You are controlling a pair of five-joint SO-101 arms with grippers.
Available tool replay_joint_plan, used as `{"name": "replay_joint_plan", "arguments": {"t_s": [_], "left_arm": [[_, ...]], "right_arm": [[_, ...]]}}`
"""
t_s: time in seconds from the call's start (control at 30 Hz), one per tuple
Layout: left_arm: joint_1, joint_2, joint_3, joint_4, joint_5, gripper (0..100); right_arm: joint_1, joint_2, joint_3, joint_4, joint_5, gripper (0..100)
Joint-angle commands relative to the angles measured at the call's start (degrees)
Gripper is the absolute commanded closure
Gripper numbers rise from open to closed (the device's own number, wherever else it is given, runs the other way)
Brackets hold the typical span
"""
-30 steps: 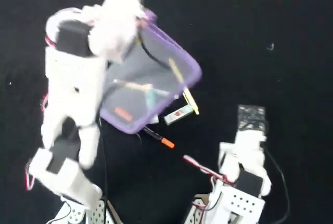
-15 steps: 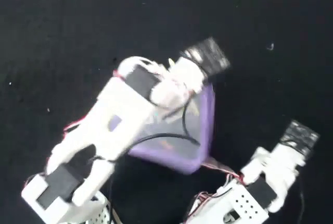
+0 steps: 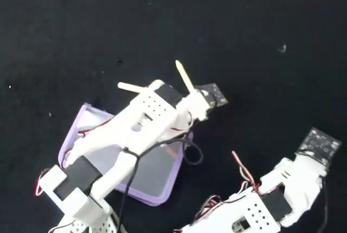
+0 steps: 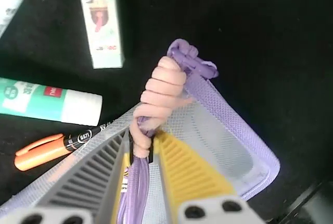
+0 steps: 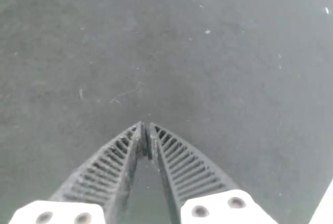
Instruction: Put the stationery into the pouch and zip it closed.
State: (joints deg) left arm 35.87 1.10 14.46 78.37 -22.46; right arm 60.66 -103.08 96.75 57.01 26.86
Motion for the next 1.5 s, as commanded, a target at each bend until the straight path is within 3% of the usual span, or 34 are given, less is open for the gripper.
{"name": "replay_joint_plan", "arguments": {"t_s": [0.0, 0.13, 0.27, 0.37, 0.47, 0.57, 0.63, 0.87, 1.17, 1.47], "left_arm": [[-2.42, -0.26, -5.58, -0.62, 7.74, 92], [-4.09, -0.26, -10.77, -0.44, 13.89, 78], [-4.26, -0.26, -13.93, -0.18, 14.42, 77], [-3.74, -0.09, -18.77, 4.92, 14.15, 76], [-4.0, -0.26, -25.1, 11.87, 7.56, 76], [-6.46, -0.88, -35.3, 20.04, 0.44, 76], [-9.36, -2.11, -41.8, 22.51, -0.44, 76], [-29.76, -12.84, -50.15, 22.33, 8.35, 76], [-60.97, -21.36, -43.03, 22.24, 18.64, 76], [-72.84, -21.8, -22.46, 11.87, 19.16, 76]], "right_arm": [[-2.29, -3.91, -1.71, -0.97, 2.02, 98.6], [-2.2, -3.91, -1.36, -0.88, 2.02, 98.6], [-2.46, -3.91, -1.36, -0.88, 2.46, 98.6], [-4.13, -3.91, -1.63, -0.97, 2.46, 98.5], [-7.38, -3.91, -1.54, -0.88, 2.46, 93.9], [-11.08, -3.82, -1.89, -0.53, 2.46, 83.3], [-14.24, -3.82, -3.21, 1.05, 2.29, 77.3], [-33.76, -3.38, -11.3, 9.49, -0.35, 75.6], [-60.57, -3.21, -11.21, 9.14, -1.67, 76.3], [-75.6, -3.12, -12.53, 8.35, -7.65, 76.2]]}}
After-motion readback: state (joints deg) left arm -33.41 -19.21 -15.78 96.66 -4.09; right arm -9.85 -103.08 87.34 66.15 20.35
